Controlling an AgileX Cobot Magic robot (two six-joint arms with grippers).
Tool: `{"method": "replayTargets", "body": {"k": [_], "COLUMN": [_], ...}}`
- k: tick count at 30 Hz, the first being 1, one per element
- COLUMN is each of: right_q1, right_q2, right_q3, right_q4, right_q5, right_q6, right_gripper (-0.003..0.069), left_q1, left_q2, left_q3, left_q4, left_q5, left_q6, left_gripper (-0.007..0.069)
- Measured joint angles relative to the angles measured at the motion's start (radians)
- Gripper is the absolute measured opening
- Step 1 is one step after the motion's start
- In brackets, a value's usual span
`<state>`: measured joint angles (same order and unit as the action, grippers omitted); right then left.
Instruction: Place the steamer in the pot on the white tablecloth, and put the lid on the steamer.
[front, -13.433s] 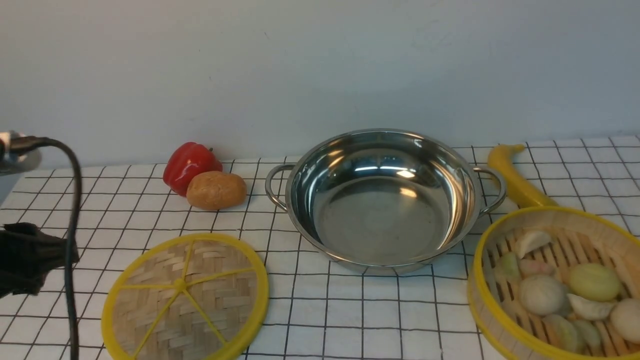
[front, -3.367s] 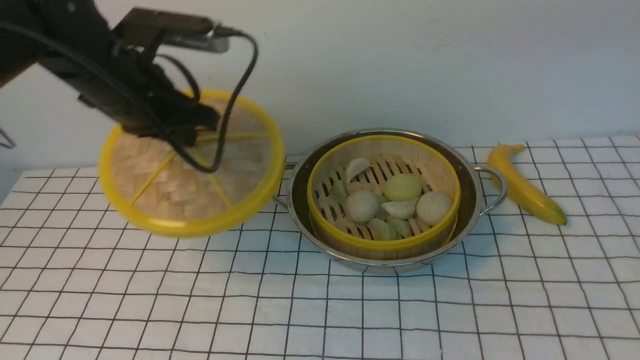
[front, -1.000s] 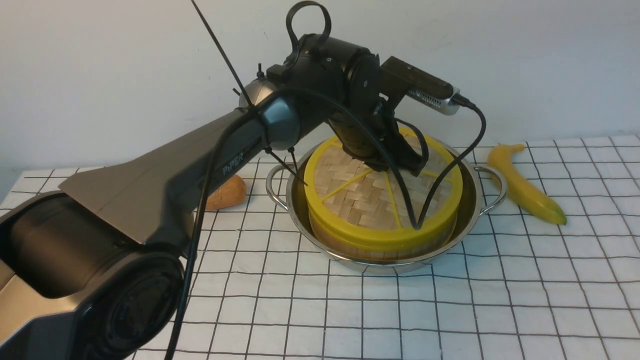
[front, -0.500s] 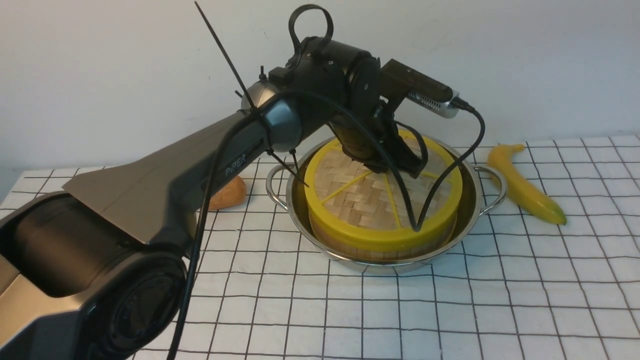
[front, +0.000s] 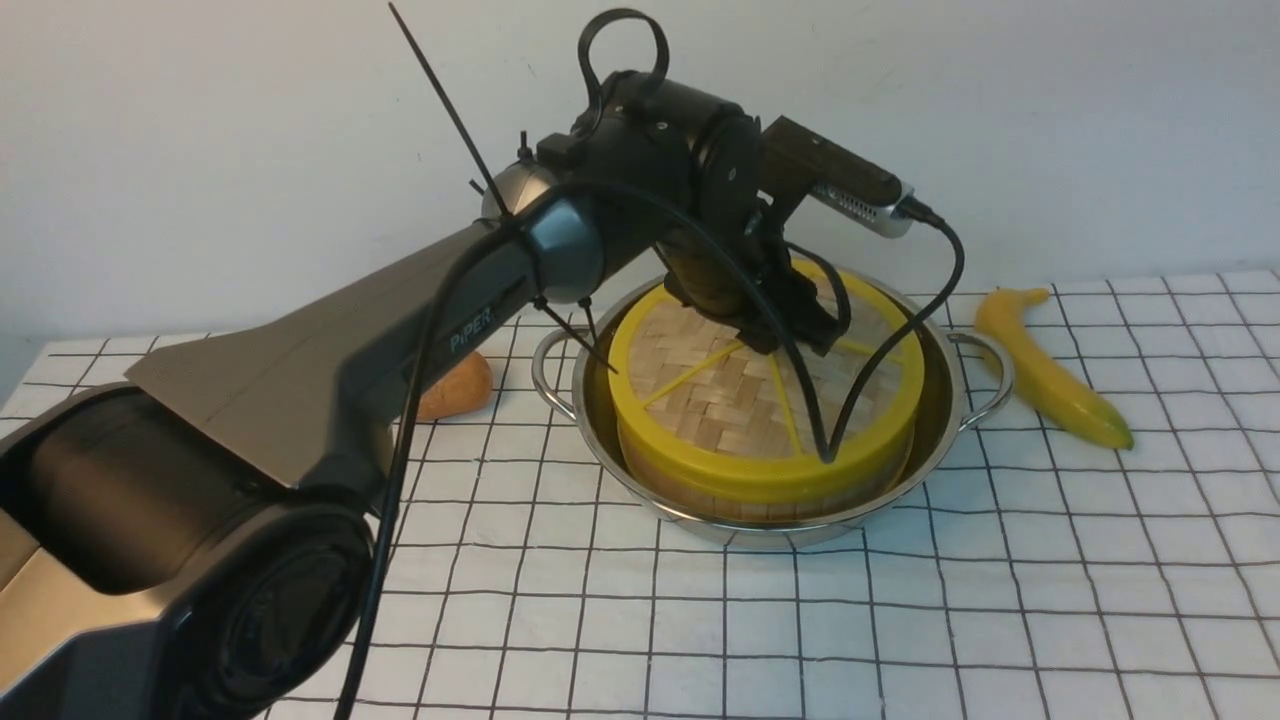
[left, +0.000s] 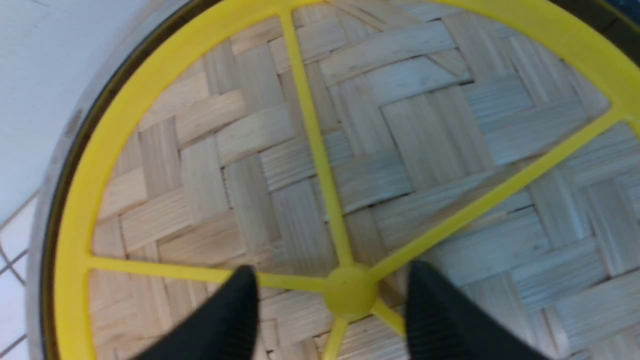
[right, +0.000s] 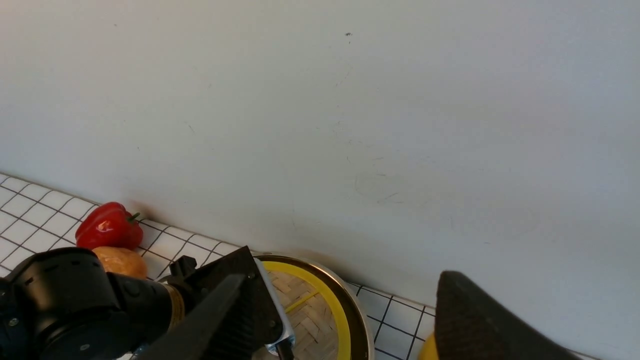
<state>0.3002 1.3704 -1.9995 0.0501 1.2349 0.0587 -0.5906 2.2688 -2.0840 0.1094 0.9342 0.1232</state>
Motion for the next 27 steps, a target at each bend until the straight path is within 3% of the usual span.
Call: {"method": "replayTargets", "body": {"k": [5, 7, 14, 20, 27], "right_q1": [0.0, 0.0, 0.0, 0.0, 0.0], "right_q2": [0.0, 0.0, 0.0, 0.0, 0.0], "right_q3": [0.0, 0.0, 0.0, 0.0, 0.0], "right_q4": [0.008, 0.013, 0.019, 0.019, -0.009], "right_q5": [0.0, 0.0, 0.0, 0.0, 0.0], "right_q6": [-0.001, -0.001, -0.007, -0.016, -0.04], "right_gripper": [0.0482, 0.0482, 0.0482, 0.0482, 0.0463], "left_q1": [0.0, 0.0, 0.0, 0.0, 0.0], "left_q2": [-0.031, -0.071, -0.205, -0.338, -0.537], "left_q3": [0.0, 0.0, 0.0, 0.0, -0.001], "left_q4": [0.035, 0.05, 0.082, 0.138, 0.286], "left_q5": [0.031, 0.043, 0.124, 0.263, 0.277], "left_q6": [0.0, 0.0, 0.0, 0.025, 0.045], "left_gripper": [0.0559, 0.058, 0.0549, 0.0419, 0.0072]}}
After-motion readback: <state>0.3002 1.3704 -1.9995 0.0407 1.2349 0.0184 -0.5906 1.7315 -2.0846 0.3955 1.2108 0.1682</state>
